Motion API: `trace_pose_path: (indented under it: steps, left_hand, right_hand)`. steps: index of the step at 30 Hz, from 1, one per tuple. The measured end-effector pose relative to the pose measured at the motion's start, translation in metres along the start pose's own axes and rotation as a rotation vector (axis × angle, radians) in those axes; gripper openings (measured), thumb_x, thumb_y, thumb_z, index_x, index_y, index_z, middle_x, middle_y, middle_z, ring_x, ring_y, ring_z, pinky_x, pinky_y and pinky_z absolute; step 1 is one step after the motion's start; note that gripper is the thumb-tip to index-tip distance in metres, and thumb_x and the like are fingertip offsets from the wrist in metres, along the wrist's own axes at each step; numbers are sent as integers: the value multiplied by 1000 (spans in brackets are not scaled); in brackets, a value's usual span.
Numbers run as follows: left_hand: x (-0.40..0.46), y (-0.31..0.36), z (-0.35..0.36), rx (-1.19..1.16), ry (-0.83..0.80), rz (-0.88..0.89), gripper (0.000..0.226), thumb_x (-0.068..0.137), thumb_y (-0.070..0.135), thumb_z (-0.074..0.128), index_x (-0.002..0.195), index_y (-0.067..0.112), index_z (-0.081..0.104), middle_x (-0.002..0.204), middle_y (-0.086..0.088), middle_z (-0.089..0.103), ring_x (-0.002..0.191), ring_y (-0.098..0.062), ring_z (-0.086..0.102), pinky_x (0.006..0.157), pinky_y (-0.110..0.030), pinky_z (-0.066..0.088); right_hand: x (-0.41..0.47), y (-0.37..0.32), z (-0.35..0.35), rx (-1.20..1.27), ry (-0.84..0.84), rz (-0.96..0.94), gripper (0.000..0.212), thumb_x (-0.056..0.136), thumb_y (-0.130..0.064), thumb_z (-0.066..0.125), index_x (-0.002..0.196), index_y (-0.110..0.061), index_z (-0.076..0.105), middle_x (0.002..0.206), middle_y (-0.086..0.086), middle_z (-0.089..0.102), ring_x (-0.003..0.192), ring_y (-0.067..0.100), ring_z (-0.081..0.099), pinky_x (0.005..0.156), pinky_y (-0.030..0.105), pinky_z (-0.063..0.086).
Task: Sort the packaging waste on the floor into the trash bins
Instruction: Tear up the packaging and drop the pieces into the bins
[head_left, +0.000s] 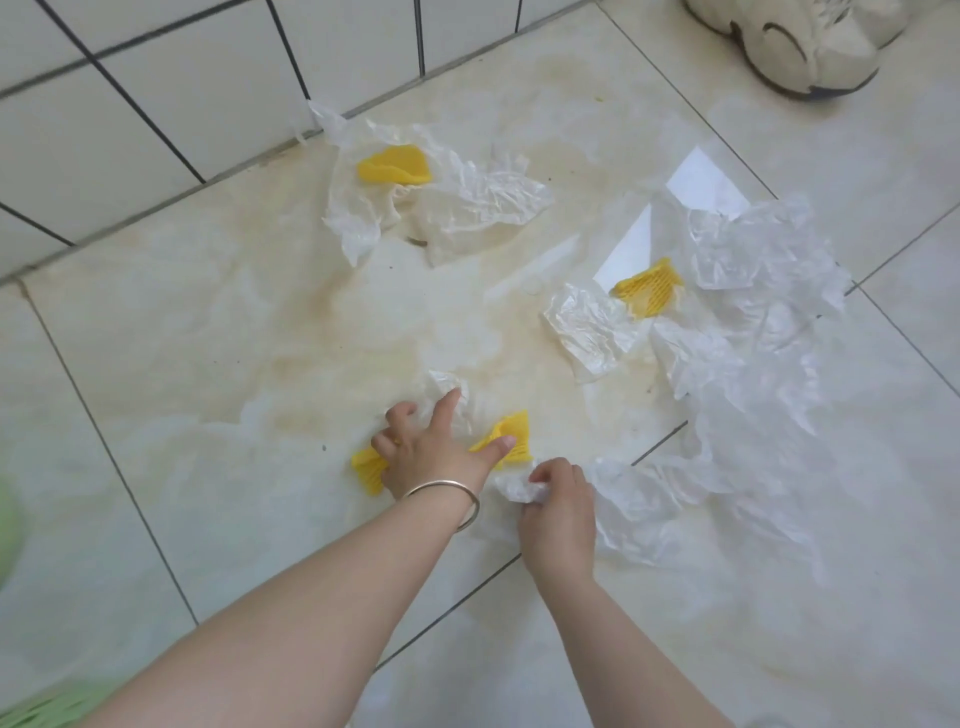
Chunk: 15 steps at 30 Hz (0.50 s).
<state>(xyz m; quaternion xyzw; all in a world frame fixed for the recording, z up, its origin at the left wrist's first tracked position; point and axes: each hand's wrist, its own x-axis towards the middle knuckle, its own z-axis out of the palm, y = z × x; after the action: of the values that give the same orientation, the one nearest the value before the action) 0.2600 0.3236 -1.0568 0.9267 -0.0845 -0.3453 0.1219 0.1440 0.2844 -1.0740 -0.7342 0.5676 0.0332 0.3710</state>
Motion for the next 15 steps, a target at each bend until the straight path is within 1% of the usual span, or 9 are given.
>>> trace_pose_path:
  steps: [3,5,7,9,10,11,12,13,15]
  left_hand:
    - [4,2,8,12,17,112,49,69,58,68,113,41,57,132,3,30,119,-30,35,101,-28,31]
    - [4,-1,12,52,-9,208,33,78,48,64,104,27,62,130,0,36,116,-29,39,99,-26,28]
    - [3,-2,15,88,-42,281,25,87,36,56,99,15,60,127,-3,43,112,-29,41,96,-27,29]
    - [-2,-1,13,38,-59,309,8,89,22,52,86,15,53,116,-9,51,107,-30,44,87,-29,31]
    - [-5,-1,11,-23,-66,310,15,87,17,52,75,18,43,106,-11,54,99,-30,47,78,-30,30]
    - [-6,-1,8,-112,-79,277,27,85,13,53,68,20,34,91,-11,54,87,-28,47,68,-31,28]
    - [-7,-3,5,-230,-95,221,34,84,12,54,64,21,29,77,-7,49,73,-25,43,61,-31,25]
    - [-7,-5,1,-338,-109,168,36,84,12,56,64,21,27,67,-1,42,63,-20,37,56,-31,24]
    - [-6,-9,-12,-467,-104,116,33,86,11,54,65,20,30,62,3,35,58,-18,32,52,-28,26]
  right_hand:
    - [5,-6,-7,130,-94,-33,50,75,14,42,117,-12,47,107,-4,38,98,19,45,62,20,24]
    - [10,-13,-12,277,-148,5,53,75,12,42,120,-17,43,109,-4,40,101,18,45,68,20,29]
    - [17,-23,-17,436,-209,86,50,76,10,42,113,-24,42,107,-5,43,94,18,50,64,20,38]
    - [23,-35,-18,616,-289,189,47,68,3,43,105,-25,47,99,-4,50,77,14,52,55,13,41]
    - [25,-41,-18,719,-334,241,47,60,-1,42,100,-24,51,93,-1,54,72,13,52,53,14,41]
    - [27,-47,-18,825,-378,287,47,54,-2,41,95,-21,55,86,1,57,69,14,52,53,17,41]
    - [28,-53,-18,918,-422,322,42,54,-1,43,90,-18,57,78,3,59,67,15,51,52,20,40]
    - [28,-57,-19,992,-464,348,33,59,-1,45,85,-16,58,71,2,58,64,16,50,49,20,38]
    - [25,-66,-20,1108,-524,401,21,73,-2,43,80,-13,59,67,0,55,62,14,49,44,18,35]
